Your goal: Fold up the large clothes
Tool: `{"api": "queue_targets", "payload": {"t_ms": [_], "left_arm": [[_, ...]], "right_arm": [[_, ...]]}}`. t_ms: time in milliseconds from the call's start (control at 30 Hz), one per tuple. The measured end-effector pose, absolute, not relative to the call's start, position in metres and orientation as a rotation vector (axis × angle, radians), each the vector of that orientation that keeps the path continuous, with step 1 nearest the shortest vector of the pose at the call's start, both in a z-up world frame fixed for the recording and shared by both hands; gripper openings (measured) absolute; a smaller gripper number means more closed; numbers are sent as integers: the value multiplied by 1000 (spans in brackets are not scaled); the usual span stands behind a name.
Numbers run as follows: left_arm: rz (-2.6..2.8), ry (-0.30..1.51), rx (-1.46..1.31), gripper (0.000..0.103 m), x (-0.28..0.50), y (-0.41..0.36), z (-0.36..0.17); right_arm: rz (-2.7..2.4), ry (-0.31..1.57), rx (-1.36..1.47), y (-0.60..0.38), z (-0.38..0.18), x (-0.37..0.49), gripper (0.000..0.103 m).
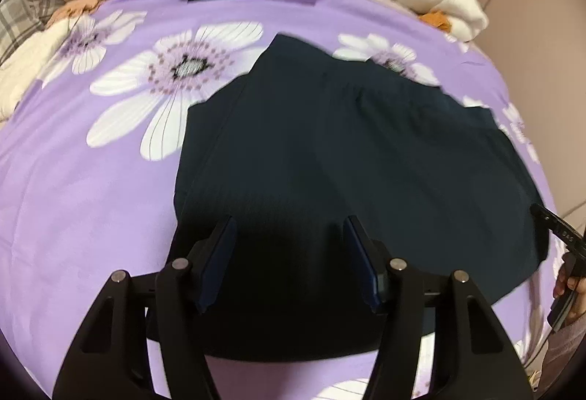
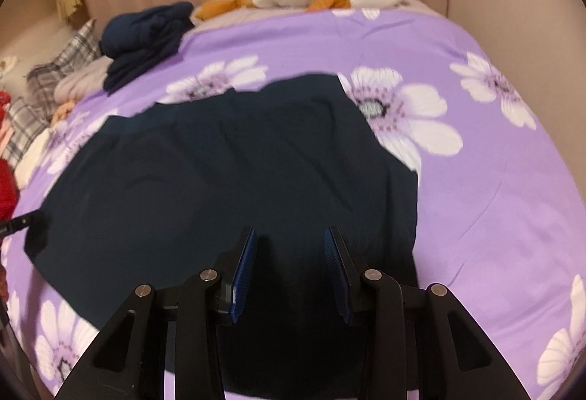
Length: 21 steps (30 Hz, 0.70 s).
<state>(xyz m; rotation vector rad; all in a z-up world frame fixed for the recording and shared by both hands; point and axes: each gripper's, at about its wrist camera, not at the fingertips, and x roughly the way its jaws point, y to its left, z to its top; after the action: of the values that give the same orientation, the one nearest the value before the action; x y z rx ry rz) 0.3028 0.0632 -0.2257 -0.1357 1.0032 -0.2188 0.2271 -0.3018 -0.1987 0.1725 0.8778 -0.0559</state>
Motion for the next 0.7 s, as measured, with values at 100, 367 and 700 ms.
{"api": "queue_targets", "payload": {"t_ms": [100, 367, 700], "left_arm": [[-176, 1033, -133, 59, 308, 71, -241], [-164, 1028, -160, 61, 301, 89, -247], [-139, 1036, -151, 60, 292, 89, -242]], "right_arm": [[-79, 898, 215, -310, -207, 229, 38], [-106, 871, 282, -329, -212, 218, 38], [-132, 874, 319, -334, -212, 200, 38]]}}
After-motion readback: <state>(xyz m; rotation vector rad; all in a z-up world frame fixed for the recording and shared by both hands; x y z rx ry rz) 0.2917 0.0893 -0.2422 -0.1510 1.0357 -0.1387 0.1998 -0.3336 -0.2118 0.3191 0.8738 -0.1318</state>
